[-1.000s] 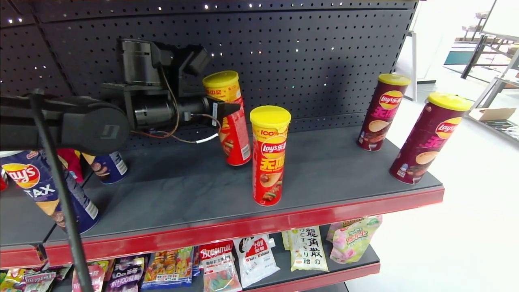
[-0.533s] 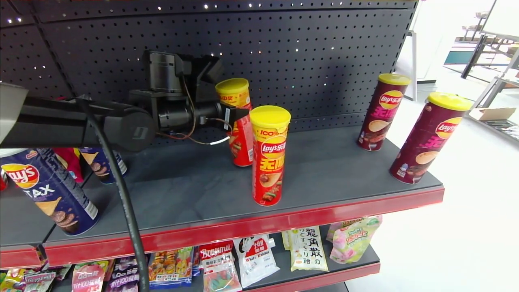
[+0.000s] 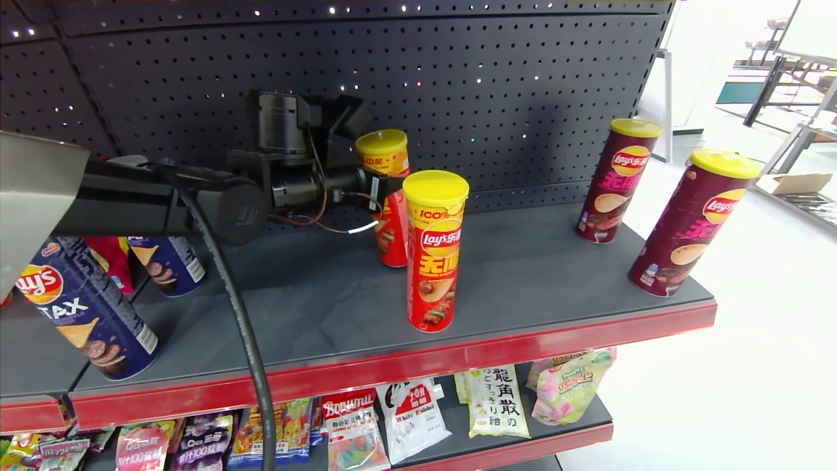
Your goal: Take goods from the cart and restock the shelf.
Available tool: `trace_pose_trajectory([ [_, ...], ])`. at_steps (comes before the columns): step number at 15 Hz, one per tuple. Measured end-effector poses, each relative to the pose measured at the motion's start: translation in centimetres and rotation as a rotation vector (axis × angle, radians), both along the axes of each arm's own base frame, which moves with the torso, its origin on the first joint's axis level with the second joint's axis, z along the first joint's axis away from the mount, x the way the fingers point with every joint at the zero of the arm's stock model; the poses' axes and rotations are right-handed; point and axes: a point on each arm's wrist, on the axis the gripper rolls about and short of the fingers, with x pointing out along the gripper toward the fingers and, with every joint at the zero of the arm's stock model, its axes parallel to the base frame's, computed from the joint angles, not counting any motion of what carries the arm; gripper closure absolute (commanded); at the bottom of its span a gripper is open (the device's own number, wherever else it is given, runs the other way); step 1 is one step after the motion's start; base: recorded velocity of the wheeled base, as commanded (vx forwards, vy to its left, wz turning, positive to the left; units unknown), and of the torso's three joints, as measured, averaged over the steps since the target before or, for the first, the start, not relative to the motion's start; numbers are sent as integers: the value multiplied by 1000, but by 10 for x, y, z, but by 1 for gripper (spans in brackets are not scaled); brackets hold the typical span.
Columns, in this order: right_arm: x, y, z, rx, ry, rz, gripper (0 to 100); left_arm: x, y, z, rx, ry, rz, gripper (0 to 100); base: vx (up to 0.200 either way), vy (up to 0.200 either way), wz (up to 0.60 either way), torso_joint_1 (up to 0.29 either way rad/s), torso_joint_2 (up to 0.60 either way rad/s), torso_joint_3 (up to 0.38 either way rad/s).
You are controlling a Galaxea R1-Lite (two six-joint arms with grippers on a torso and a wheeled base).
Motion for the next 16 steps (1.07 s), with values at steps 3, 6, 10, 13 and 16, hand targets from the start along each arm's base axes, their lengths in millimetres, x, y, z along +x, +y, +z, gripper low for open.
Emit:
trace_pose_trajectory([
  [3, 0, 0, 0, 0, 0, 0, 0, 1, 0, -2, 25, -12, -6, 100, 0, 0, 0, 0, 0, 0],
  [6, 0, 0, 0, 0, 0, 0, 0, 1, -3, -6, 52, -7, -16, 100, 0, 0, 0, 0, 0, 0],
  [10, 0, 0, 0, 0, 0, 0, 0, 0, -7, -5, 51, -8, -17, 100, 0, 0, 0, 0, 0, 0],
  [13, 0, 0, 0, 0, 0, 0, 0, 3, -13, 1, 50, -35, 56, 100, 0, 0, 0, 0, 0, 0],
  [16, 0, 0, 0, 0, 0, 0, 0, 4, -15, 2, 20, -20, 149, 100, 0, 0, 0, 0, 0, 0],
])
